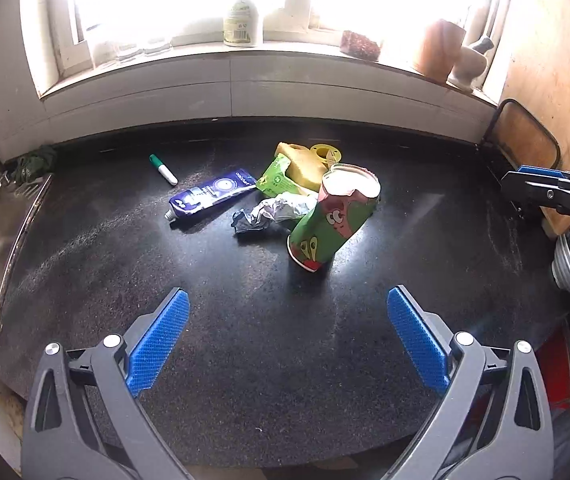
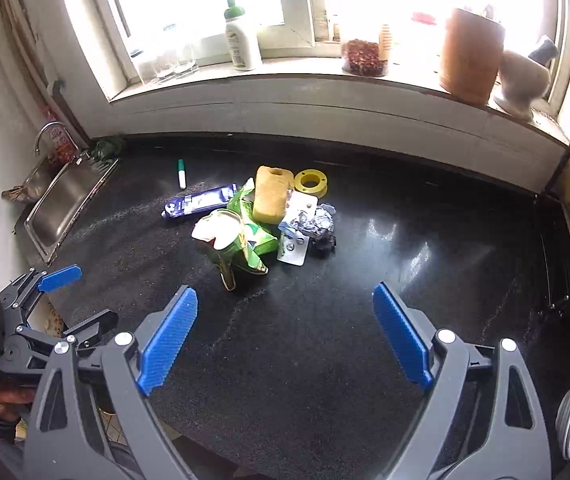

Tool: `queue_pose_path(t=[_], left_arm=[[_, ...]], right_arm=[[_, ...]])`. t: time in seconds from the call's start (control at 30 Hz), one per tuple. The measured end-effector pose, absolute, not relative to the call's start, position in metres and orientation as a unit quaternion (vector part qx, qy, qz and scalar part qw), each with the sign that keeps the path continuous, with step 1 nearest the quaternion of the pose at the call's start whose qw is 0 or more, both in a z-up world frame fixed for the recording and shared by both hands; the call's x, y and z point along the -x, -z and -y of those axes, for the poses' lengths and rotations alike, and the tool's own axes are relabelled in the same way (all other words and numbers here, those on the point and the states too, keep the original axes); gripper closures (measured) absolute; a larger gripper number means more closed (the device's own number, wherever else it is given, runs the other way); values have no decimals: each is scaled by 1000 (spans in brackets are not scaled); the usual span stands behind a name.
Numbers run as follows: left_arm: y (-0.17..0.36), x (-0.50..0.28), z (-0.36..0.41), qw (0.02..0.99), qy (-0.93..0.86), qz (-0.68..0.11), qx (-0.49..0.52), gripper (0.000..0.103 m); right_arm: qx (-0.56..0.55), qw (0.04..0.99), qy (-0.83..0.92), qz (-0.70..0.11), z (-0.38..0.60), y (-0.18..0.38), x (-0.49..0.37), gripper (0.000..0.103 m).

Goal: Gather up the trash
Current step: 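Return both tools to the counter toward the remaining trash, then grasp the blue toothpaste box with left tool while right tool grasps the foil wrapper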

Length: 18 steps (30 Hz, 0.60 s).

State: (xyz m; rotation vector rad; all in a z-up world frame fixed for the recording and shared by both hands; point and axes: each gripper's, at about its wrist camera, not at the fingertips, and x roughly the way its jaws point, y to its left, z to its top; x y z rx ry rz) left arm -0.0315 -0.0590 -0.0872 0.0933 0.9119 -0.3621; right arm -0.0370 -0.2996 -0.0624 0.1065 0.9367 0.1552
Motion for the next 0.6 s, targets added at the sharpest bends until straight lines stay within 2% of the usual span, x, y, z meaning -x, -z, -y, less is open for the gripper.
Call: queue_pose_path(t=[0.3, 0.6], left_arm=[[99, -1, 42, 881, 147, -448, -53, 7], [130, -95, 20, 873, 152, -449, -116, 7]], right_arm=[[-72, 879, -82, -464, 309, 78, 16, 16], [-104, 862, -86, -488, 321, 111, -41, 16]])
